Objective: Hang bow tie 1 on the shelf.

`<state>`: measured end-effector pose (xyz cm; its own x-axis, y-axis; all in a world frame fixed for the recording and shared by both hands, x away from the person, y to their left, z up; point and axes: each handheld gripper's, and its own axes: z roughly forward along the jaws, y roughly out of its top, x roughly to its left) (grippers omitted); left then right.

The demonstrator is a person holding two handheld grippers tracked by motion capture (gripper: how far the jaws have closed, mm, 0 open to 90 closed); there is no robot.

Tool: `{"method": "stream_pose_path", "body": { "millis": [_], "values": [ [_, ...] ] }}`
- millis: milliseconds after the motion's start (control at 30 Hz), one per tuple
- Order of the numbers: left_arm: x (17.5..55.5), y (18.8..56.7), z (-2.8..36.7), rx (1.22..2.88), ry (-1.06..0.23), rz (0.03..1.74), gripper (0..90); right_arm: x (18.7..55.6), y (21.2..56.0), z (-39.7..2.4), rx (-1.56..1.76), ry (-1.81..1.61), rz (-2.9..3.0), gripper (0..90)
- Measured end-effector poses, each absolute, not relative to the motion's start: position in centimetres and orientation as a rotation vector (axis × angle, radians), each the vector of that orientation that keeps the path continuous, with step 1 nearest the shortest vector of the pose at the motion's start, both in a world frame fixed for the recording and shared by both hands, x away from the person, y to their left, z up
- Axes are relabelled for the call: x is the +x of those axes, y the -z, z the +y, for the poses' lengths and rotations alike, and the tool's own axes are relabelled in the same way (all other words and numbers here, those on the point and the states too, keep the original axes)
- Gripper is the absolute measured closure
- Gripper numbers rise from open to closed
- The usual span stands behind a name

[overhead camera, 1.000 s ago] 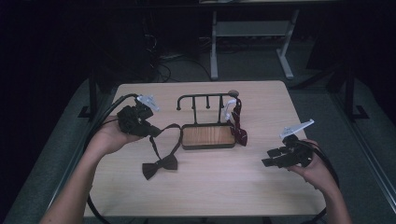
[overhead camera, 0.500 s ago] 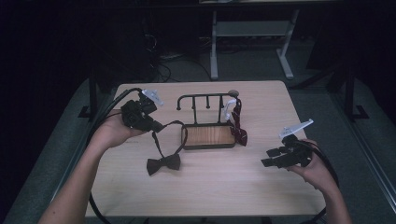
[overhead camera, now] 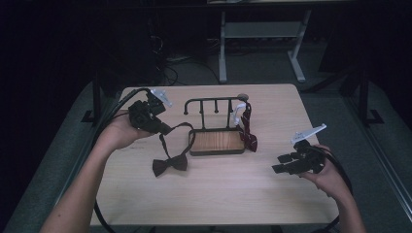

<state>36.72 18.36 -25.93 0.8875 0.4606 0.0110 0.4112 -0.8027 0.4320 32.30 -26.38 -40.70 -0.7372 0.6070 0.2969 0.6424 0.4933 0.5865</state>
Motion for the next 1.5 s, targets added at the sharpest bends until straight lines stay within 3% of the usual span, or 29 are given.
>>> {"method": "stream_pose_path", "body": {
  "millis": [1500],
  "values": [
    [40.7,23.1,17.9,2.646,-0.224,0.721,89.9,32.2,40.2,-26.6,-1.113,1.112,-2.672,45.2]
  ]
}}
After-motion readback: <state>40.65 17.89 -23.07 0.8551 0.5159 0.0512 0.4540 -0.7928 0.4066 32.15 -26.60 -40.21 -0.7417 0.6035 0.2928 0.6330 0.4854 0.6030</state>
